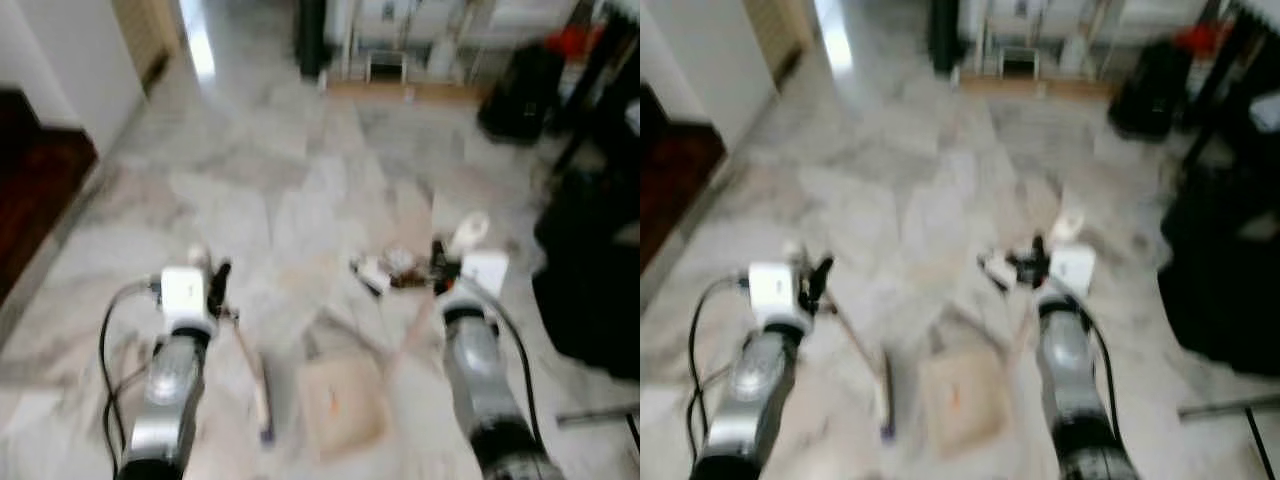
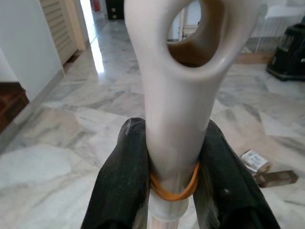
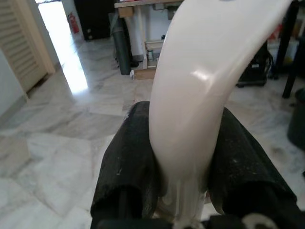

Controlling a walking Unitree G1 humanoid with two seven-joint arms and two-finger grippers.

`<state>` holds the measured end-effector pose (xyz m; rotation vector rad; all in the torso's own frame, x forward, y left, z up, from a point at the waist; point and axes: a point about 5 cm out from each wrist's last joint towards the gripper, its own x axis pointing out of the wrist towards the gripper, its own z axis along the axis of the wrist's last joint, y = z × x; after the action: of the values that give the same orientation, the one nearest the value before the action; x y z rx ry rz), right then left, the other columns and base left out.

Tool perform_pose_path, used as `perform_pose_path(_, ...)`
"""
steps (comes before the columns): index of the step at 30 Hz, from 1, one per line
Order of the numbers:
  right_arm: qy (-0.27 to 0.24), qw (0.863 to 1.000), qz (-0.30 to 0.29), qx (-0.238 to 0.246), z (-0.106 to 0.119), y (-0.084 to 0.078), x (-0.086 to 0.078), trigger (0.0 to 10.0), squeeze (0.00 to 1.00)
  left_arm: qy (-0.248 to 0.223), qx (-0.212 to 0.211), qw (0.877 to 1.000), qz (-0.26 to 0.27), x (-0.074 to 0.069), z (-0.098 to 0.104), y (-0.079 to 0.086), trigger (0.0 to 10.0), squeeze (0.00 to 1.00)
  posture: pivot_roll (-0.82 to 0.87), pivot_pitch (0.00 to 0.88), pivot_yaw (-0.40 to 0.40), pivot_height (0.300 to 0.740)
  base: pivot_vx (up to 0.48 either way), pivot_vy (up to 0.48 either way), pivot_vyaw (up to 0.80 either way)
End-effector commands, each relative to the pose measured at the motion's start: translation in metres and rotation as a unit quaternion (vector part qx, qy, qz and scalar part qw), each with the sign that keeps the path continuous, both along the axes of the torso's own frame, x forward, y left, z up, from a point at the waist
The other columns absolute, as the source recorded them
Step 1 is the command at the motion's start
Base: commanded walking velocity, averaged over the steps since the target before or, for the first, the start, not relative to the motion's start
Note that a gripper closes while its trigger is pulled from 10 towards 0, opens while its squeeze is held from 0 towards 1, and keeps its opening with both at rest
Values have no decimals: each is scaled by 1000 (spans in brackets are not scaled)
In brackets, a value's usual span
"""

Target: Sweep floor

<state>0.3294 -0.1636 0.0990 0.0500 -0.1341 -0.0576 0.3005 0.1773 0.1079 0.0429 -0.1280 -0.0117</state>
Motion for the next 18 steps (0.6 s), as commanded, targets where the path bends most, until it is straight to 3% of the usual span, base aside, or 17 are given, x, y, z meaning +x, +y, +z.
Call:
perform_pose_path(1,-13,1000,-12,-6,5,-9,-1,10000,0,-15,-1,1000,-10,1,6,-6,10000,0,48,120,5,740,334,0,0)
perform_pose_path(18,-15,1000,-11,-7,5,-8,-1,10000,0,-15,-1,1000,-16,1,5,-9,10000,0,47,106,10,740,334,0,0)
